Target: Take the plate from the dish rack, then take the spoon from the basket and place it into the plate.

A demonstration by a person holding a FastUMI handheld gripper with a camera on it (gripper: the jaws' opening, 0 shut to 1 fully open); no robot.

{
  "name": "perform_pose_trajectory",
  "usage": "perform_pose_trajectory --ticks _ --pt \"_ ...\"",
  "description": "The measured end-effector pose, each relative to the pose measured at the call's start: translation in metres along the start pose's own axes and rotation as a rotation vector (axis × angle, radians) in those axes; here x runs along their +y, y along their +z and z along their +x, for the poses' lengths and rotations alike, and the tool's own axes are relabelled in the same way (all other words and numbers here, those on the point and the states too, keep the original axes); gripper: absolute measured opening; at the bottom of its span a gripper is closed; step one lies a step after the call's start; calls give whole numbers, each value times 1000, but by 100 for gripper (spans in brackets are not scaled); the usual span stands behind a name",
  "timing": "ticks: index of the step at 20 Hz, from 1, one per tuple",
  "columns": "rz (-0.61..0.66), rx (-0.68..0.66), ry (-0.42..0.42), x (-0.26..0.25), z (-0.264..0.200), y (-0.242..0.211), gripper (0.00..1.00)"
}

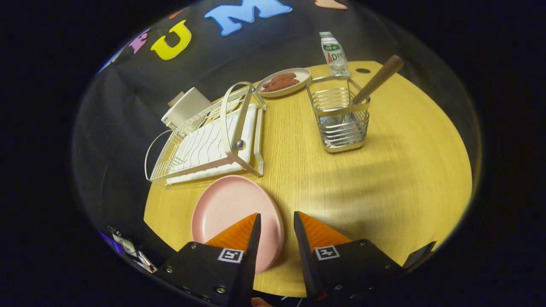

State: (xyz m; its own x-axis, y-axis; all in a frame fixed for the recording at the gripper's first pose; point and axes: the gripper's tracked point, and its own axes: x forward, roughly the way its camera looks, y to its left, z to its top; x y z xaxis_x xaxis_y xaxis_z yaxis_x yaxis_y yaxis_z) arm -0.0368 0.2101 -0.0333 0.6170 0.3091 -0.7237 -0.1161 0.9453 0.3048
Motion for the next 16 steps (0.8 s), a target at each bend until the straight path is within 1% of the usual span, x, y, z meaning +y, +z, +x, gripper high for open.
perform_pose_trajectory --ticks 1,4,5,7,8,11,14,16 --pt "-43 -59 -47 -9 -10 13 48" --pt "-126 -239 -99 -19 -49 52 48" --pt "-142 -290 -100 -20 -63 62 48" --pt "-163 -381 -111 -24 -88 82 48" --pt "-173 -431 -131 -29 -101 93 48" --pt "-158 -611 -152 -42 -133 124 47" --pt "-181 -777 -191 -65 -156 150 48" --pt "-206 -802 -195 -76 -152 153 47"
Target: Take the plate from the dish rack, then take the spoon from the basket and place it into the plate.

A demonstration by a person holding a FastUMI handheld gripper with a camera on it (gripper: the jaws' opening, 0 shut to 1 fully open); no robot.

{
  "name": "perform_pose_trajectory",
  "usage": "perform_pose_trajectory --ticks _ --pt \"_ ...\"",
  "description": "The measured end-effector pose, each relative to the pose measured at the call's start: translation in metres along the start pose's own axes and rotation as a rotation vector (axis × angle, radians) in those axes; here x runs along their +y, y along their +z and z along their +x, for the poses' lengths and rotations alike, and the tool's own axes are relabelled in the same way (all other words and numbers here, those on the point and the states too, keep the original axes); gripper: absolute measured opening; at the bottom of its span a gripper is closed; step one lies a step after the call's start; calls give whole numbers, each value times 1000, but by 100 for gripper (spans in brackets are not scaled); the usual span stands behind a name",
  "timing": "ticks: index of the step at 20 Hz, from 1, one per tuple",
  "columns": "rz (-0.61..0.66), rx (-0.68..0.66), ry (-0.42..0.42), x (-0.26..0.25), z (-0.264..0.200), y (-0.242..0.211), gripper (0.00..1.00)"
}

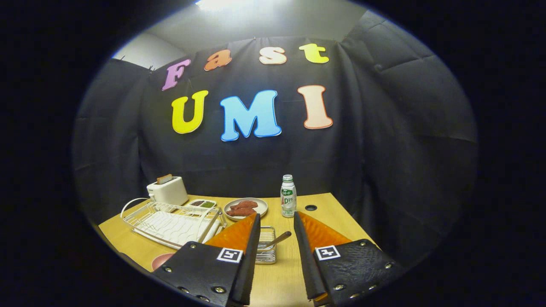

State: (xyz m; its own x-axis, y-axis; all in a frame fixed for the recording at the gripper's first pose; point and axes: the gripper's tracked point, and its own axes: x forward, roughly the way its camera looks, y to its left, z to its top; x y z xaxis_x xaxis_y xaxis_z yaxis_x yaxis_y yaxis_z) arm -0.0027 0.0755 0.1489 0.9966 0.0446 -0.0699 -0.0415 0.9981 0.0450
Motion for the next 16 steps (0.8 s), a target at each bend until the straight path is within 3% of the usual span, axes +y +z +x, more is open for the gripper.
perform_pose_trajectory --ticks 7,16 --pt "-24 -57 37 -12 28 -9 48" --pt "17 -23 52 -19 88 -69 48"
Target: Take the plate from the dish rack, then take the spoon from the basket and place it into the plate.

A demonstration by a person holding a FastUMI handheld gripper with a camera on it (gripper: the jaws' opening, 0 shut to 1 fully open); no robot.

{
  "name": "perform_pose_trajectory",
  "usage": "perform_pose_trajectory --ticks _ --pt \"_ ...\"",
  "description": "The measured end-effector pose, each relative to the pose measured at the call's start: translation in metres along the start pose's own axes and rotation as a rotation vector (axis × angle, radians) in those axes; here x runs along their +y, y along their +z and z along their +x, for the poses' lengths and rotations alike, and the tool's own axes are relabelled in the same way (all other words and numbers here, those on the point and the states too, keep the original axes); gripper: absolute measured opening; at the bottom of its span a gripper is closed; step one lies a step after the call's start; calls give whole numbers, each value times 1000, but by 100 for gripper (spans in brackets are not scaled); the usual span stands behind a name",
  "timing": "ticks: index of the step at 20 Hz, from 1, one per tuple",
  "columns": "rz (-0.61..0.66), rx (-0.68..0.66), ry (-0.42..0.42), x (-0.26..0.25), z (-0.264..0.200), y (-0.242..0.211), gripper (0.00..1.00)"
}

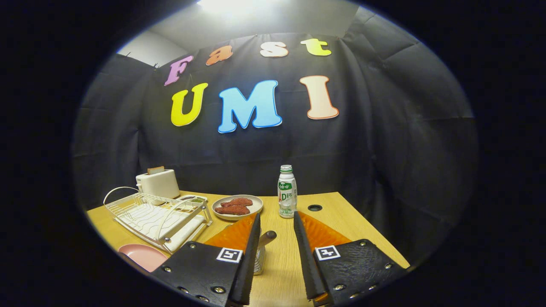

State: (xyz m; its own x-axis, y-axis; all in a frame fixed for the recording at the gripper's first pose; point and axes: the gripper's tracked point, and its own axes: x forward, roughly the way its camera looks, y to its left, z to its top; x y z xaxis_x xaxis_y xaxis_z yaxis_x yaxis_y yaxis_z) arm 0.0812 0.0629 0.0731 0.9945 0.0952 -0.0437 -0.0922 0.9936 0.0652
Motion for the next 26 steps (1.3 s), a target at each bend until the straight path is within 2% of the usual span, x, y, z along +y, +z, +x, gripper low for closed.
perform_pose_trajectory --ticks 4,7,8,10,12,13,14,20,26 --pt "28 7 20 6 15 -10 48" --pt "54 5 39 12 17 -9 35" --pt "74 8 57 15 23 -8 21" --pt "118 27 74 21 22 -6 21" --pt "136 65 72 25 24 -8 10" --pt "130 62 61 25 24 -1 10" --pt "106 60 54 27 25 5 4" --pt "30 83 26 37 19 34 4" --pt "-15 49 -15 48 6 90 4"
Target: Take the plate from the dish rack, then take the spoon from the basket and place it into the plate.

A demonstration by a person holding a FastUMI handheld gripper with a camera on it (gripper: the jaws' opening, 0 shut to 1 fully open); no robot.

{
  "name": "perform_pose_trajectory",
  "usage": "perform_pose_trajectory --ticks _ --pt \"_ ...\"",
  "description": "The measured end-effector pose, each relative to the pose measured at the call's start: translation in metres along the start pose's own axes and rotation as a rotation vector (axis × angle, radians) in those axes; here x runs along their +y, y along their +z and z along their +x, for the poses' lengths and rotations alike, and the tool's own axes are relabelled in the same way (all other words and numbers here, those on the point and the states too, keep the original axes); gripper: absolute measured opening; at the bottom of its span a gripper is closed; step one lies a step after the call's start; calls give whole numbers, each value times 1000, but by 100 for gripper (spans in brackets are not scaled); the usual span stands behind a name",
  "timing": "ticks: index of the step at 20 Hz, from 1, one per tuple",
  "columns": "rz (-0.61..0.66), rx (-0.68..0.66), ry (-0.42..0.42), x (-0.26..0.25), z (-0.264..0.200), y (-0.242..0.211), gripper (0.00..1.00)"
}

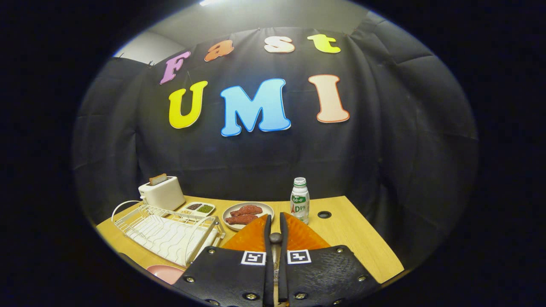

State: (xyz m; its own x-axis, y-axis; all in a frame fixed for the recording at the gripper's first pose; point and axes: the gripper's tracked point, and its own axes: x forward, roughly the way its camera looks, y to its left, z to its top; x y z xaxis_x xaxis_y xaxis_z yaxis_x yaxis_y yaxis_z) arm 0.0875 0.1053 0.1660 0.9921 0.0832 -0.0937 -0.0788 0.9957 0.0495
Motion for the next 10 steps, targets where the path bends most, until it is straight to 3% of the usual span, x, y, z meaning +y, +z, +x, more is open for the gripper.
perform_pose_trajectory --ticks 10 --pt "-19 -43 -34 26 -50 60 4"
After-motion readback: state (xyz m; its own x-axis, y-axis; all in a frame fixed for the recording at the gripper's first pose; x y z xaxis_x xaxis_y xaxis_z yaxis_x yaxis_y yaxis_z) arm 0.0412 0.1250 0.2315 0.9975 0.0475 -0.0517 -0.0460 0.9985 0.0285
